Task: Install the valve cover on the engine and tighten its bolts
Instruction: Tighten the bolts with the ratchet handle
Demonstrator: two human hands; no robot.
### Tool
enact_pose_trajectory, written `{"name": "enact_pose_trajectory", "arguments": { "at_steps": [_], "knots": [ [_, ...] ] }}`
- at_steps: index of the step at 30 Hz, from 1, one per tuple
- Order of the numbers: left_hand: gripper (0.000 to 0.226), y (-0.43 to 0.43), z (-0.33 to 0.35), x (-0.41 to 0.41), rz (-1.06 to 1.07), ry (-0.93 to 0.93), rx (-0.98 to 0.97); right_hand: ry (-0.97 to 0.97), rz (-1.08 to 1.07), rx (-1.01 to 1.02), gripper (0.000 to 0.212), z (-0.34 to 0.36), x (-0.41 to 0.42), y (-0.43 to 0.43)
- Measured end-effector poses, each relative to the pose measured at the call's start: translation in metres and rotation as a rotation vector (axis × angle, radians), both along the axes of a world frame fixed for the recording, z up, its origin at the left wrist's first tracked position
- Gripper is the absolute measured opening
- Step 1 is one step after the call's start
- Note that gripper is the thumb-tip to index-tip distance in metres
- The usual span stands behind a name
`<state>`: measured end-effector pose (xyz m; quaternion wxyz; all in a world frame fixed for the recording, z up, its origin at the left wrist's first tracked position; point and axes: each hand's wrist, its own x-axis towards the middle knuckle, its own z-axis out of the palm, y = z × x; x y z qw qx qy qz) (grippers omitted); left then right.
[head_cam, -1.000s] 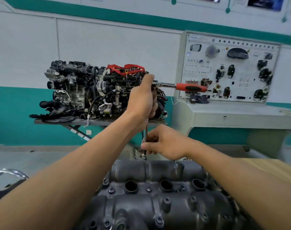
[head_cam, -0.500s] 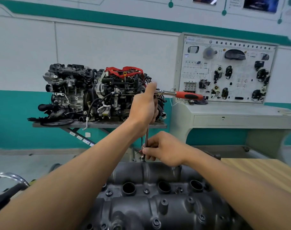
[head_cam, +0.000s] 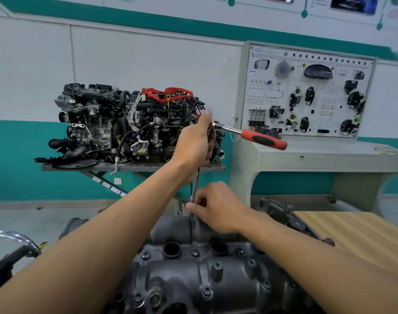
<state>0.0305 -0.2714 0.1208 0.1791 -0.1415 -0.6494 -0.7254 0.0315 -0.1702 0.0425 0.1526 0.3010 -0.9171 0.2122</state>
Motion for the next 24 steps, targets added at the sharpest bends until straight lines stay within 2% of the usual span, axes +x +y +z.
{"name": "enact_pose_trajectory", "arguments": {
  "at_steps": [2,4,5,7,9,10,13,15,17,19,21,24],
  "knots": [
    [0.054,0.003,-0.001,0.0,0.0,0.013,-0.006,0.005,-0.061,0.005,0.031,0.008,0.009,0.012],
    [0.056,0.003,-0.001,0.0,0.0,0.022,0.011,-0.012,-0.13,-0.169,0.025,0.027,0.013,0.037],
    [0.057,0.003,-0.001,0.0,0.006,0.023,0.02,-0.063,-0.149,-0.301,0.019,0.04,0.016,0.052],
    [0.057,0.004,0.0,0.0,0.017,0.011,0.041,-0.223,-0.128,-0.717,0.006,0.062,0.021,0.079],
    [0.059,0.003,0.0,-0.001,0.007,-0.018,0.072,-0.204,-0.042,-1.047,0.017,0.074,0.021,0.092],
    [0.062,0.002,0.0,-0.002,-0.004,-0.031,0.092,-0.178,0.016,-1.081,0.025,0.078,0.022,0.092],
    [0.074,-0.003,0.001,-0.003,-0.008,-0.053,0.151,-0.176,0.167,-1.028,0.04,0.082,0.028,0.079],
    [0.076,-0.005,0.0,-0.003,0.018,-0.04,0.164,-0.111,0.179,-1.066,0.038,0.085,0.028,0.07],
    [0.073,-0.004,-0.001,-0.003,0.038,-0.019,0.162,0.121,0.151,-0.954,0.04,0.084,0.027,0.062],
    [0.071,-0.005,-0.001,-0.003,0.034,-0.015,0.159,0.347,0.151,-0.778,0.032,0.081,0.022,0.056],
    [0.074,-0.005,-0.001,-0.002,-0.003,-0.032,0.15,0.342,0.057,-0.701,0.026,0.083,0.008,0.056],
    [0.065,-0.003,-0.003,0.002,-0.078,-0.026,0.065,0.25,-0.224,-0.497,0.035,0.094,-0.017,0.058]
  ]
}}
